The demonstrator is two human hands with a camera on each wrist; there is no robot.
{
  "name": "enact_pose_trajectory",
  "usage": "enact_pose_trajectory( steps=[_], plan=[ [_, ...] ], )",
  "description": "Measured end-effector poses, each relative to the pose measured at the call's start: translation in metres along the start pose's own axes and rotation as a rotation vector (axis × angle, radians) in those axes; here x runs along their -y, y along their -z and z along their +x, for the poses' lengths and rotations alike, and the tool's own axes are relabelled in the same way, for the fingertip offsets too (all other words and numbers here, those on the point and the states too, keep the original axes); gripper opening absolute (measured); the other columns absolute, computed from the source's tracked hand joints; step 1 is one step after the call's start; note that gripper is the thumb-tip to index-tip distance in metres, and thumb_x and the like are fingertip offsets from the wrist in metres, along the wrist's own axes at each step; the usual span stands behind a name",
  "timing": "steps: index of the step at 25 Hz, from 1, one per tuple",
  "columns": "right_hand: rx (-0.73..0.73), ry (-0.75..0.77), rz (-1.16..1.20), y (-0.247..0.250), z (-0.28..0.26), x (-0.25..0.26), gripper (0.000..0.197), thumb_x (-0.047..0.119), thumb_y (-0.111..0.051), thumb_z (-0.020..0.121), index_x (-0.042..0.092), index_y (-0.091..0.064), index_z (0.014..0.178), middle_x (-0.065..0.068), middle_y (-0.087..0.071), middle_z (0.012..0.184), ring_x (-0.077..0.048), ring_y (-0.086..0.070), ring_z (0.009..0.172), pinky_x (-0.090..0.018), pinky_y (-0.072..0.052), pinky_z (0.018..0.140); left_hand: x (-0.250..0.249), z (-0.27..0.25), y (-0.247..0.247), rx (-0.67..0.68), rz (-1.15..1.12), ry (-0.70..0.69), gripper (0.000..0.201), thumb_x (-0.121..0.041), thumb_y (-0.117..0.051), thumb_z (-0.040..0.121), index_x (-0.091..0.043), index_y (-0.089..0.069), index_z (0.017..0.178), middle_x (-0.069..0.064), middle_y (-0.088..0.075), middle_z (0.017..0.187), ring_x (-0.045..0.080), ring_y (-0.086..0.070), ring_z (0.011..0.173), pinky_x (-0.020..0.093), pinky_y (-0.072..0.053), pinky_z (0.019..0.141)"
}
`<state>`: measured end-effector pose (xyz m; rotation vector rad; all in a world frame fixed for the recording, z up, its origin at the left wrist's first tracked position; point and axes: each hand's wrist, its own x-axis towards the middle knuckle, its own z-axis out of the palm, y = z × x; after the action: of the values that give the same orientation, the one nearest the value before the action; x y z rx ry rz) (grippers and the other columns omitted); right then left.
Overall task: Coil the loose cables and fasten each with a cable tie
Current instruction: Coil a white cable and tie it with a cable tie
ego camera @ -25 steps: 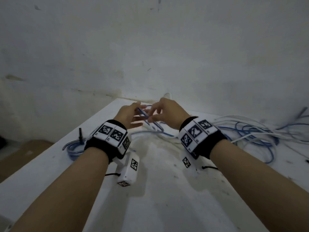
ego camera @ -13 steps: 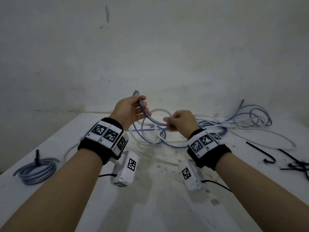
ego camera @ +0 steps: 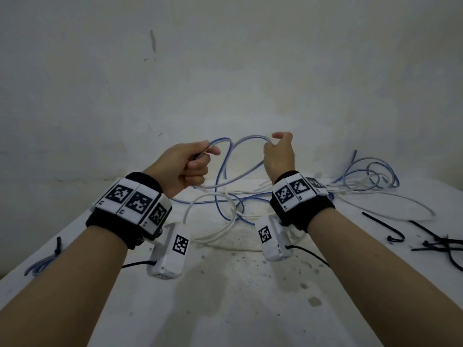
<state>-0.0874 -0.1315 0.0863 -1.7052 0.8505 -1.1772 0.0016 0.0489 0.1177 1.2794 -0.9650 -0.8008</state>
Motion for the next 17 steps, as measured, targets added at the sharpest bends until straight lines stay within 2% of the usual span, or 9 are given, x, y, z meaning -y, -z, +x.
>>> enact_pose_trajectory(
  steps=[2, 4, 7, 10, 12, 13, 14, 15, 17],
  plan=[
    [-0.029, -0.055, 0.024, 0.012, 0.015, -0.007, 0.030, 0.010, -0.038, 0.096, 0.002, -0.038, 0.124, -0.011, -0.050, 0.093, -0.021, -0.045, 0.068, -0.032, -0.035, 0.060, -0.003, -0.004, 0.007, 0.012, 0.068, 0.053, 0.032, -0.022, -0.031, 0.098, -0.010, -0.054, 0.079, -0.008, -0.026, 0.034, 0.000, -0.019, 0.028, 0.013, -0.016, 0.033],
    [-0.072, -0.115, 0.001, 0.028, 0.030, -0.018, 0.030, 0.007, -0.040, 0.095, 0.000, -0.038, 0.124, -0.013, -0.049, 0.096, -0.022, -0.046, 0.071, -0.031, -0.035, 0.061, -0.006, -0.010, 0.020, -0.009, 0.124, 0.096, 0.031, -0.022, -0.032, 0.098, -0.010, -0.055, 0.080, -0.008, -0.025, 0.035, 0.000, -0.019, 0.029, 0.013, -0.015, 0.033],
    [-0.036, -0.096, -0.015, 0.044, 0.035, -0.034, 0.023, -0.002, -0.039, 0.092, 0.000, -0.047, 0.113, -0.012, -0.052, 0.081, -0.015, -0.043, 0.059, -0.023, -0.034, 0.054, -0.006, -0.013, 0.040, -0.082, 0.168, 0.093, 0.031, -0.023, -0.033, 0.098, -0.011, -0.056, 0.081, -0.007, -0.026, 0.036, 0.001, -0.020, 0.029, 0.012, -0.016, 0.032],
    [0.176, 0.287, 0.052, 0.033, 0.007, -0.021, 0.014, 0.001, -0.044, 0.092, 0.003, -0.055, 0.101, 0.000, -0.050, 0.071, 0.003, -0.047, 0.059, -0.011, -0.037, 0.060, -0.001, -0.007, 0.040, -0.098, 0.287, 0.042, 0.033, -0.024, -0.032, 0.099, -0.012, -0.058, 0.084, -0.008, -0.031, 0.039, 0.002, -0.022, 0.031, 0.012, -0.019, 0.033],
    [0.293, 0.620, -0.015, 0.020, -0.016, 0.001, 0.008, 0.011, -0.050, 0.091, 0.007, -0.057, 0.094, 0.009, -0.051, 0.082, 0.008, -0.048, 0.076, -0.007, -0.036, 0.074, 0.002, -0.001, 0.029, -0.044, 0.381, 0.010, 0.034, -0.025, -0.031, 0.099, -0.014, -0.058, 0.082, -0.008, -0.033, 0.041, 0.002, -0.026, 0.035, 0.011, -0.024, 0.036],
    [0.355, 0.738, -0.053, 0.012, -0.027, 0.012, 0.008, 0.013, -0.051, 0.091, 0.007, -0.055, 0.094, 0.012, -0.051, 0.089, 0.005, -0.048, 0.084, -0.008, -0.035, 0.081, 0.002, 0.001, 0.023, -0.009, 0.398, -0.001, 0.035, -0.026, -0.031, 0.099, -0.014, -0.058, 0.081, -0.009, -0.033, 0.042, 0.003, -0.027, 0.036, 0.011, -0.026, 0.037],
    [0.421, 0.776, -0.066, 0.005, -0.036, 0.023, 0.007, 0.012, -0.049, 0.093, 0.006, -0.052, 0.095, 0.013, -0.051, 0.090, 0.001, -0.050, 0.087, -0.010, -0.037, 0.081, 0.000, 0.004, 0.016, 0.017, 0.384, -0.017, 0.037, -0.028, -0.031, 0.099, -0.013, -0.057, 0.078, -0.009, -0.032, 0.042, 0.004, -0.028, 0.036, 0.012, -0.027, 0.037],
    [0.459, 0.757, -0.056, -0.002, -0.042, 0.032, 0.005, 0.012, -0.046, 0.095, 0.008, -0.047, 0.093, 0.013, -0.052, 0.083, -0.004, -0.052, 0.079, -0.013, -0.040, 0.075, -0.002, 0.006, 0.012, 0.018, 0.337, -0.033, 0.040, -0.032, -0.031, 0.099, -0.013, -0.056, 0.074, -0.009, -0.031, 0.041, 0.004, -0.028, 0.036, 0.012, -0.027, 0.037],
    [0.286, 0.694, -0.028, -0.010, -0.044, 0.039, 0.011, 0.015, -0.038, 0.099, 0.012, -0.036, 0.089, 0.009, -0.047, 0.065, -0.013, -0.047, 0.059, -0.027, -0.041, 0.061, -0.005, 0.005, 0.007, -0.010, 0.139, -0.054, 0.048, -0.041, -0.031, 0.096, -0.014, -0.055, 0.066, -0.009, -0.031, 0.041, 0.006, -0.032, 0.035, 0.014, -0.030, 0.037]
  ],
)
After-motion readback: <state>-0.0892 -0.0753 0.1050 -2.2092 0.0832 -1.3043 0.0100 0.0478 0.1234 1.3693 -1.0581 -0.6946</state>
